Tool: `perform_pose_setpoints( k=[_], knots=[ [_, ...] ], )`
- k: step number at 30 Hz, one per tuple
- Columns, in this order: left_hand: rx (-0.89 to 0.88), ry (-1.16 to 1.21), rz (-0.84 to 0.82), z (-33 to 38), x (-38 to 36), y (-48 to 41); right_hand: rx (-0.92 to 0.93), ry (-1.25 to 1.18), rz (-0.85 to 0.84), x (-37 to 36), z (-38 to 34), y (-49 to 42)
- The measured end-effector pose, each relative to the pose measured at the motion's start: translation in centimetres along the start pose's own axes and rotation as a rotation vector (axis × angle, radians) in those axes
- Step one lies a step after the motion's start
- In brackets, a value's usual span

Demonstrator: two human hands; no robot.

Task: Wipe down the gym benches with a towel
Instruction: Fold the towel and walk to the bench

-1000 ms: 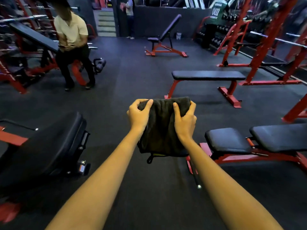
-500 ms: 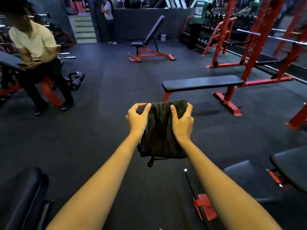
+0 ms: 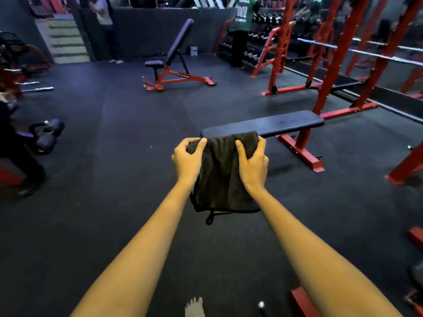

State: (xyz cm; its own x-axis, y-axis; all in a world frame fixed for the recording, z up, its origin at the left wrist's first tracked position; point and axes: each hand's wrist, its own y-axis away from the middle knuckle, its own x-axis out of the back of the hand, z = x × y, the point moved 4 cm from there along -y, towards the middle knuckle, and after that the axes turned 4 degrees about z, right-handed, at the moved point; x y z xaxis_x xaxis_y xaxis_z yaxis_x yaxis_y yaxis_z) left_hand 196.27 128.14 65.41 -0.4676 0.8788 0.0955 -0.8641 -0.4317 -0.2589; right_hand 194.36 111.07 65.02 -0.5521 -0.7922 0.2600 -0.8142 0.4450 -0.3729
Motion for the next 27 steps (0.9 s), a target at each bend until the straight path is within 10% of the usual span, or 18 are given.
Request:
perform_pose_setpoints(
  k=[27],
  knots=[
    [0.009, 0.032, -0.457, -7.1, -60.9, -37.0, -0.194, 0.217, 0.354, -4.2, 26.6, -58.9]
  ],
)
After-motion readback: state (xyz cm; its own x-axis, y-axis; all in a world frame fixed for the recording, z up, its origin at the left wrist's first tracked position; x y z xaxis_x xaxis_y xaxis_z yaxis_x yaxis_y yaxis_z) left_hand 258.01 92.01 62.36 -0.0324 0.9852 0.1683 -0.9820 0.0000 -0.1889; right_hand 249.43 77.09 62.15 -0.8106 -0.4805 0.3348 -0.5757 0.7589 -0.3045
